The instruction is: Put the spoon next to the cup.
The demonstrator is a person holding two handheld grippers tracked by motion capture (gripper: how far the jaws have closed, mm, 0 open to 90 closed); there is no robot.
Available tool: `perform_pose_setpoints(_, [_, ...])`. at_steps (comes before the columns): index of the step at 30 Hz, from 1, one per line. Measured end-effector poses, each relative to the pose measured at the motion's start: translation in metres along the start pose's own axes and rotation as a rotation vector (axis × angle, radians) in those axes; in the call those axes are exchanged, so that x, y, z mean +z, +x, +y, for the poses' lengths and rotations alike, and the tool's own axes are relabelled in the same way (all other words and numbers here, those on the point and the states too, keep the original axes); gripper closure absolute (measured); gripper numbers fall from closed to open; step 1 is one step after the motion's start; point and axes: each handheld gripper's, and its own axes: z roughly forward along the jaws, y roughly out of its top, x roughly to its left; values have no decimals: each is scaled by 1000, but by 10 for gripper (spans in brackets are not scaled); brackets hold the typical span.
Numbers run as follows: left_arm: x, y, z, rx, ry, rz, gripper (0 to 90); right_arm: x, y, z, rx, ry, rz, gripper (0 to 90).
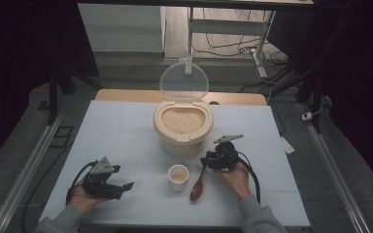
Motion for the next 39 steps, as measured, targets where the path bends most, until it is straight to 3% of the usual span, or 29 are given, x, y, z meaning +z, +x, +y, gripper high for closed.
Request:
perform_pose_setpoints(9, [0,0,0,8,6,-1,172,5,-2,-1,13,15,-50,433])
perform_pose_setpoints(12, [0,0,0,2,3,-1,172,0,-4,-1,37,-10,-62,399])
perform_pose_setpoints(15, [0,0,0,1,1,-1,172,-13,-8,-3,57,-66,-55,423])
perform_pose_setpoints(19, [0,0,0,-2,-3,2,172,-36,-11,-14,-9,-122,-28,444])
perform_pose_setpoints(27, [-1,0,0,-6,-8,8,172,-78,-19,-39,-68,-218,26,456])
perform_pose_setpoints(35, [-3,1,-1,-16,-21,12,172,-105,-23,-61,-140,-254,30,456])
perform_pose_setpoints(39, [-3,1,0,-17,-22,12,172,-112,-25,-72,-160,-248,4,456])
